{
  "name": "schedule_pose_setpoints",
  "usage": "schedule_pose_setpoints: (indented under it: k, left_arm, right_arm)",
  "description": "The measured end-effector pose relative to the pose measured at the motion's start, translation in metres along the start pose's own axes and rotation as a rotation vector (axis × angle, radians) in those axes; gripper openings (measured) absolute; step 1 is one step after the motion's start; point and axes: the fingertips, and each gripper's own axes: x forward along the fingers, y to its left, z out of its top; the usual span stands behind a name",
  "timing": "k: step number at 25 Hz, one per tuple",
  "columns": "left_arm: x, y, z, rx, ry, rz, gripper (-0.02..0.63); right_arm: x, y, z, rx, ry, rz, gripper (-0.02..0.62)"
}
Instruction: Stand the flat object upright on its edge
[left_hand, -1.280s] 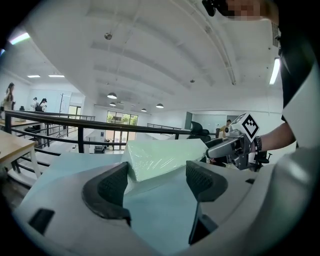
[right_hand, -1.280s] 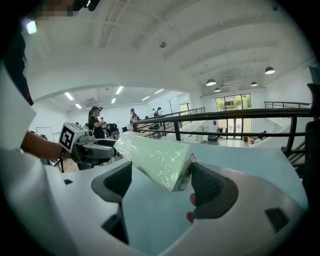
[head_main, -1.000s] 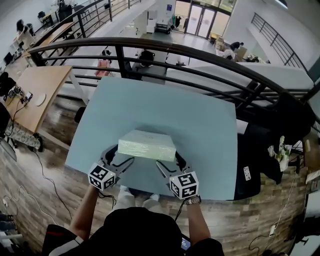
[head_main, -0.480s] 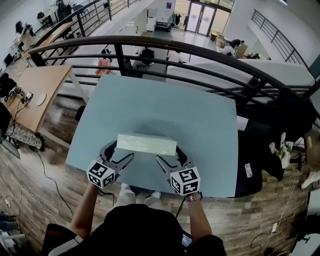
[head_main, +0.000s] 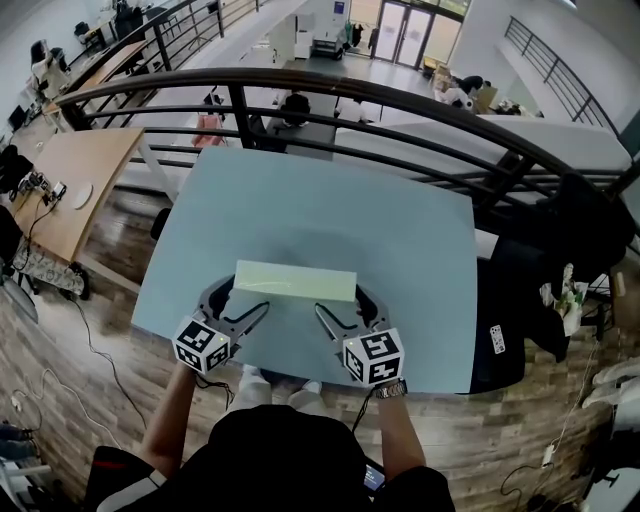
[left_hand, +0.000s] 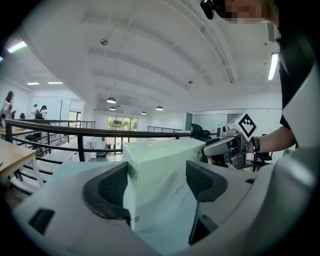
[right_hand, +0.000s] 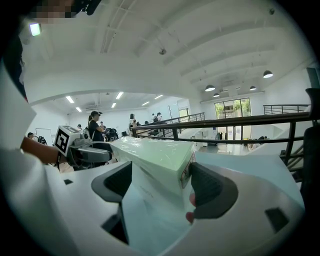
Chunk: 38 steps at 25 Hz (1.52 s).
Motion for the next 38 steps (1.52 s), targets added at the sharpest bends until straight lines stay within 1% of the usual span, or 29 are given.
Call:
schedule_pose_setpoints:
  k: [18,23,30,38]
  left_arm:
    - [0.019,0.013,0.006,0.015,-0.015,0.031,0.348]
    - [0.020,0.018,0.006,0.004,-0.030,0.050,0.348]
    - [0.017,0.017,0.006,-0.003,-0.041,0.051,0.348]
    - [0.015,0.022,0.001,-0.023,-0.034,0.071,0.348]
  right_arm:
    - [0.014,-0.016,0.008,-0.003,-0.010,-0.020,0.347]
    - [0.017,-0.017,0.009,0.004,-0.018,-0.033,0.347]
    - [0.015,-0.015,0.009,-0.007,-0.018,-0.033,0.347]
    - [0.014,-0.018,0.008,-0.013,-0.018,-0.048,0.347]
